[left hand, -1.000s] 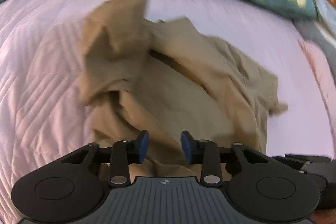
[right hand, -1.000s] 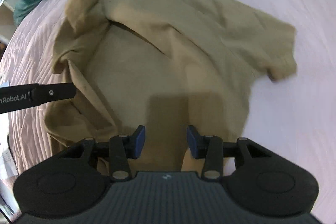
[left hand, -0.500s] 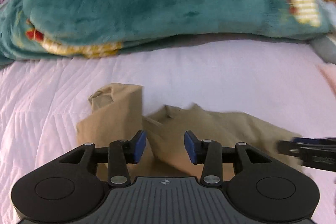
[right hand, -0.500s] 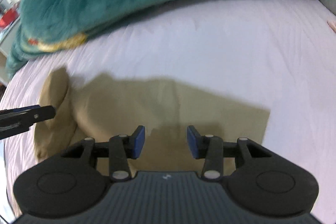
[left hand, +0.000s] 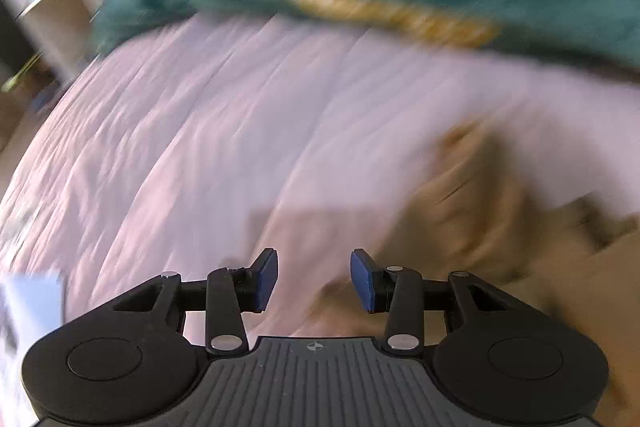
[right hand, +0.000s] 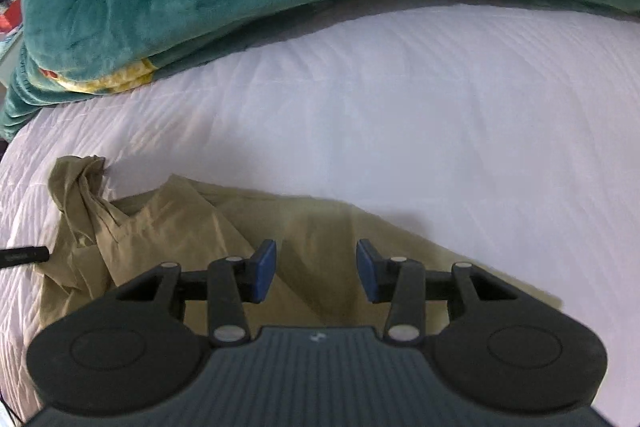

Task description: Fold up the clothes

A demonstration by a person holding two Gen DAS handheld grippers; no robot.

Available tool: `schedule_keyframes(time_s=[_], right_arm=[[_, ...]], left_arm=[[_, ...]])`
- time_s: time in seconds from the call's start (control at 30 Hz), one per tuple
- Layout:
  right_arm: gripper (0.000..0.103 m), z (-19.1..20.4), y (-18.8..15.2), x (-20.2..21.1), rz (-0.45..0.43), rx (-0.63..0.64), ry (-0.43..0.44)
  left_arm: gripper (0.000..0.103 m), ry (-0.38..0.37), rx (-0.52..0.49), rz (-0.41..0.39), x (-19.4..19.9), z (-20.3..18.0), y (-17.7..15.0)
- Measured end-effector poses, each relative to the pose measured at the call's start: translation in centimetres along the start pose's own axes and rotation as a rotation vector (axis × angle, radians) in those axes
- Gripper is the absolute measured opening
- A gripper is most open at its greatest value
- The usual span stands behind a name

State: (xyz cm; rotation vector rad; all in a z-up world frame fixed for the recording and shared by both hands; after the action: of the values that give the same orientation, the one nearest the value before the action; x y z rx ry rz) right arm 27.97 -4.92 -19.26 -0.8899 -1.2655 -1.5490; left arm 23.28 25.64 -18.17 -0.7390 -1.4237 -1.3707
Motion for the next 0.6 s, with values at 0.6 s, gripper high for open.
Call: schedule_keyframes(time_s=[0.6], right_arm=[[0.058, 1.7, 1.5, -5.7, 0.181, 0.202, 0.012]], left_arm=[[0.047, -0.101, -0.284, 0.053, -3.3, -7.6, 4.7]])
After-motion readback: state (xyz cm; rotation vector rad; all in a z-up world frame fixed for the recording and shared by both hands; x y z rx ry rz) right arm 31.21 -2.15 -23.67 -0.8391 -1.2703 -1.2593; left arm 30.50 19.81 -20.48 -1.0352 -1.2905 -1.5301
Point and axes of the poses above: each gripper's, at about its wrist camera, not at the fingertips, and x roughly against the way its jaws point, z to its left, y to its top, the point moved 8 cm from there along -x, roughly the way its jaws point, and after that the axes turned 9 degrees about z, right-handed, at the moved point
